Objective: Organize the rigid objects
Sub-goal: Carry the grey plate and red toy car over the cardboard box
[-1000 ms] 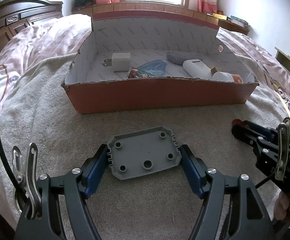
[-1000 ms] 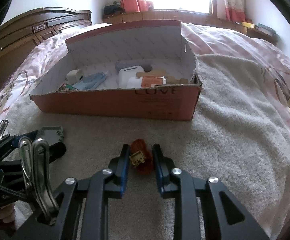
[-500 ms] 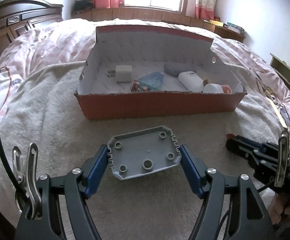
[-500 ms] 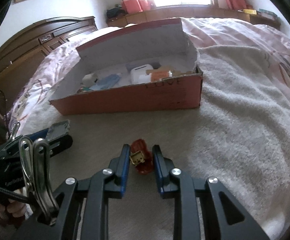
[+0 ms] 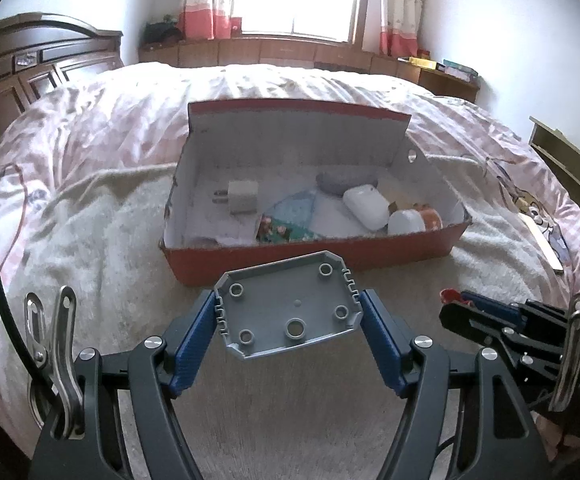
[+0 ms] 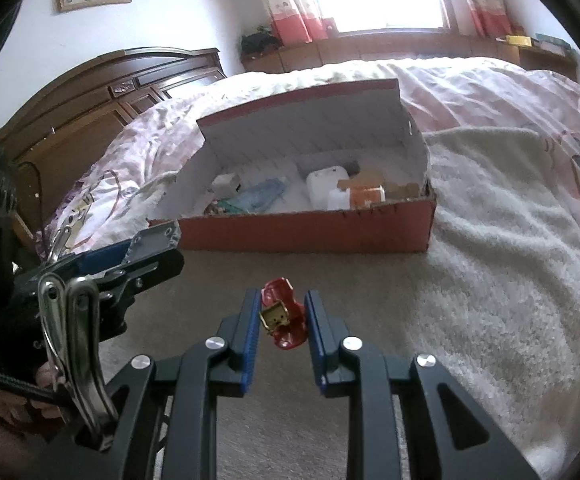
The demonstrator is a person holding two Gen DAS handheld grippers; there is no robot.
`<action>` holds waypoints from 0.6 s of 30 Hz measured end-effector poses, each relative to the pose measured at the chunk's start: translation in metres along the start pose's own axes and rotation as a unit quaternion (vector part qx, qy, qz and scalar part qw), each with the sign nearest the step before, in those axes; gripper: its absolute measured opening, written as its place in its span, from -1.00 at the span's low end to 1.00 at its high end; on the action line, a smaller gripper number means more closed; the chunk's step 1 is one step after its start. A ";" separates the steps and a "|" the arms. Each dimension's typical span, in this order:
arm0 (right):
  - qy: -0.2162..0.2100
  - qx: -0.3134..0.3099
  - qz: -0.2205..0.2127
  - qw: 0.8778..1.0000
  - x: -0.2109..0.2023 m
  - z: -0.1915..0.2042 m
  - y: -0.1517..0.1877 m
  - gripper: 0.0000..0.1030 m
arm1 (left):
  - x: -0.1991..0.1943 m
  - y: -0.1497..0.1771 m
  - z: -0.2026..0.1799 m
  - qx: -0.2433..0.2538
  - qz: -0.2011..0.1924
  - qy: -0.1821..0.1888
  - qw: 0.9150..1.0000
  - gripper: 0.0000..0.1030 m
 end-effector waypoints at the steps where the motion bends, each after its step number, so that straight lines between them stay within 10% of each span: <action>1: -0.001 0.000 -0.001 1.000 0.000 0.001 -0.002 -0.54 | -0.001 -0.002 -0.001 0.001 -0.002 0.001 1.000 0.40; 18: 0.006 -0.011 -0.032 0.999 -0.007 -0.003 -0.042 -0.54 | -0.006 -0.045 -0.004 0.011 -0.034 0.000 0.999 0.40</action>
Point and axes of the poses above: each gripper's, at about its wrist camera, not at the fingertips, and x roughly the way its jaws point, z to its left, y to its underside, the point moved 10 cm from there along x, roughly the way its jaws point, and after that the axes turned 7 degrees about z, right-handed, at the moved point
